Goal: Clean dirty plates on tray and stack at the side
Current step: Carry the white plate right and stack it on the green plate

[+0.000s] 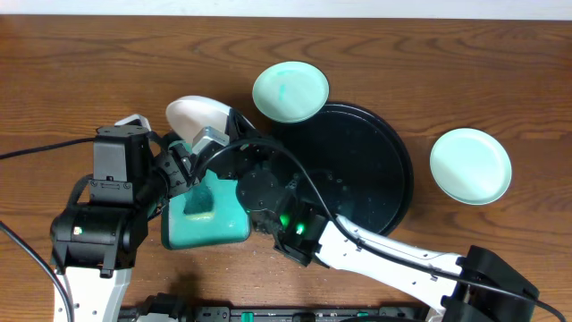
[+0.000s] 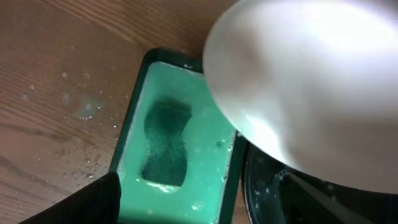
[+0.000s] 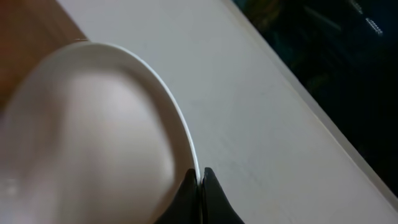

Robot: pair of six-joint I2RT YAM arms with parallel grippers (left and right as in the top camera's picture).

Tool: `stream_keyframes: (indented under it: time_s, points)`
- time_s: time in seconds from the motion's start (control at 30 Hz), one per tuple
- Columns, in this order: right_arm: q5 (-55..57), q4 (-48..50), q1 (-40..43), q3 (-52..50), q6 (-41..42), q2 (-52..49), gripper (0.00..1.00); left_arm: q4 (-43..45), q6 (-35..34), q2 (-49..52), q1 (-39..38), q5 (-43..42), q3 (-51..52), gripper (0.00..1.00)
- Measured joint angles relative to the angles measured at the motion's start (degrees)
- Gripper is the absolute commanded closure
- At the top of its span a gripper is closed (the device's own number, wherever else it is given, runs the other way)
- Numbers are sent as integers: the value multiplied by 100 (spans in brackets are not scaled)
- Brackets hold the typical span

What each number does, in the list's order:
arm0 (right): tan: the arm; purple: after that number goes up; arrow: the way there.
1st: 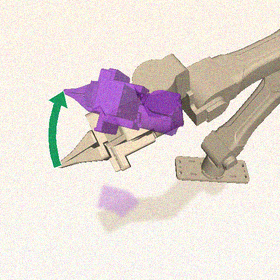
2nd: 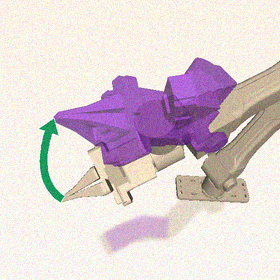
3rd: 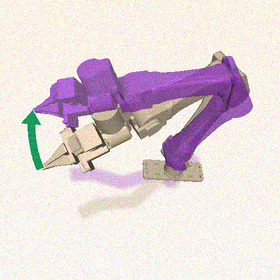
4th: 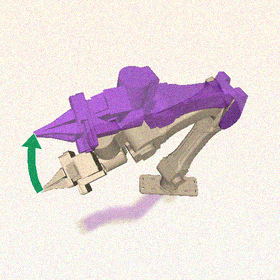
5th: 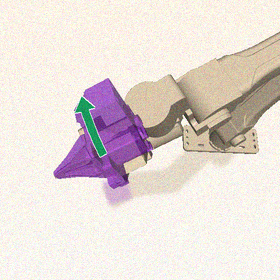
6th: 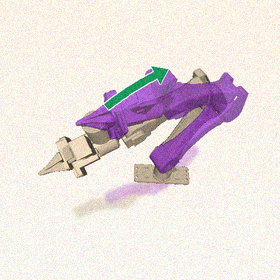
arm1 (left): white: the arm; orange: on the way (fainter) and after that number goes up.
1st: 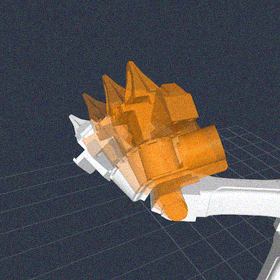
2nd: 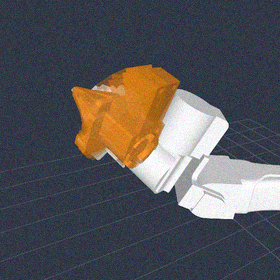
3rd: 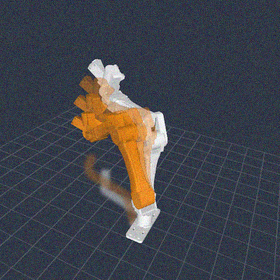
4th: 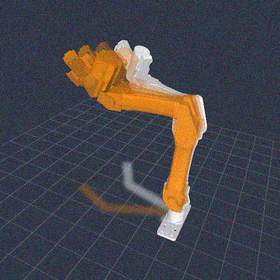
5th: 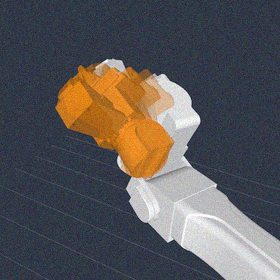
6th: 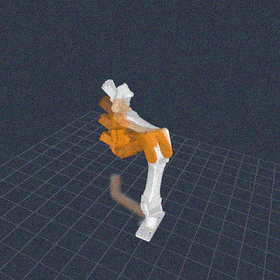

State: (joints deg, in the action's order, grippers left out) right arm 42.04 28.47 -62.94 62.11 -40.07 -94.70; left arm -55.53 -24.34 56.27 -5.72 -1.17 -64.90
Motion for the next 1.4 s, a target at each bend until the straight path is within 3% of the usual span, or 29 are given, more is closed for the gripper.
stream_keyframes:
  time_s: [0.33, 0.47, 0.57, 0.7, 0.87, 1.1, 1.4]
  points:
    - [116, -11, 24, -2, 184, 4, 99, 0, 0, 0, 0, 0, 0, 18]
    - [129, -776, 129, 11, 1132, 9, 99, 2, 0, 0, 0, 0, 0, 19]
    - [83, -1775, 442, 9, 2555, 9, 99, 0, 0, 0, 0, 0, 0, 18]
    - [-691, -2787, 1497, 0, 4715, 11, 99, 2, 0, 0, 0, 0, 0, 18]
    - [-2793, -3272, 2841, -2, 6240, 72, 99, 0, 0, 0, 0, 0, 0, 19]
    - [-4315, -4734, 4968, -2, 6985, 496, 99, 2, 0, 4, 0, 0, 0, 19]
    - [-3965, -6430, 7641, 0, 7331, 619, 99, 0, 0, 22, 0, 0, 0, 19]
